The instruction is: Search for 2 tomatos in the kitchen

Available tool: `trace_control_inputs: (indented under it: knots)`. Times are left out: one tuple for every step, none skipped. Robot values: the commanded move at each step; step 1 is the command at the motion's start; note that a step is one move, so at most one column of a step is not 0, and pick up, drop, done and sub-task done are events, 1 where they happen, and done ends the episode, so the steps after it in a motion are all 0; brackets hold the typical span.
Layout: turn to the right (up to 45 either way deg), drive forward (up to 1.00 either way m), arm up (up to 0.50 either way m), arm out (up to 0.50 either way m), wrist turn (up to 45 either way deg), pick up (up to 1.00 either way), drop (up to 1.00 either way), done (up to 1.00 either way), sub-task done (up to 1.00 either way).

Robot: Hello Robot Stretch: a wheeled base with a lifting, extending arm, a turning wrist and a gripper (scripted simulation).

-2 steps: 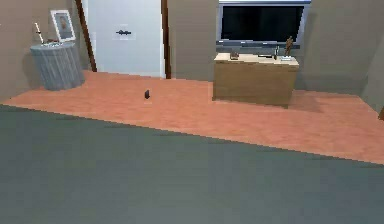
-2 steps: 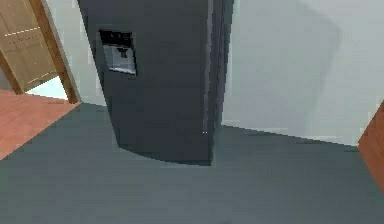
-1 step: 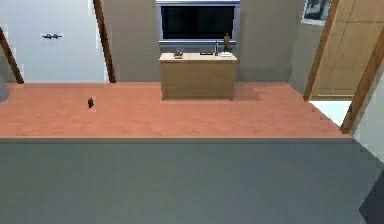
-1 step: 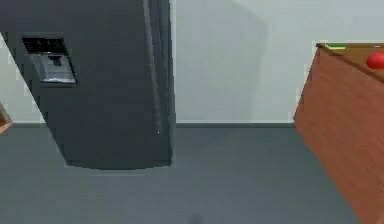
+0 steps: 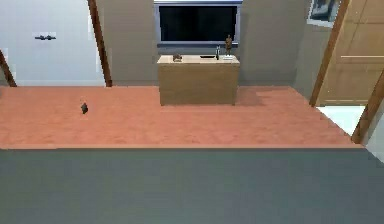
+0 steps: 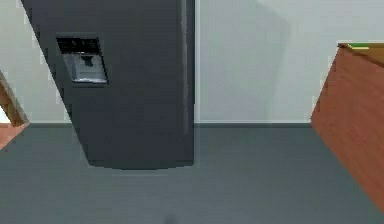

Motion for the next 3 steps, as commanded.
trace_control_inputs:
  knots:
    - [45.0,0.00,0.00,0.00,0.0,0.00,0.00,0.00,0.00]
    - [33.0,0.00,0.00,0.00,0.0,0.00,0.00,0.00,0.00]
    - [0.0,0.15,0.00,0.00,0.0,0.00,0.00,0.00,0.00]
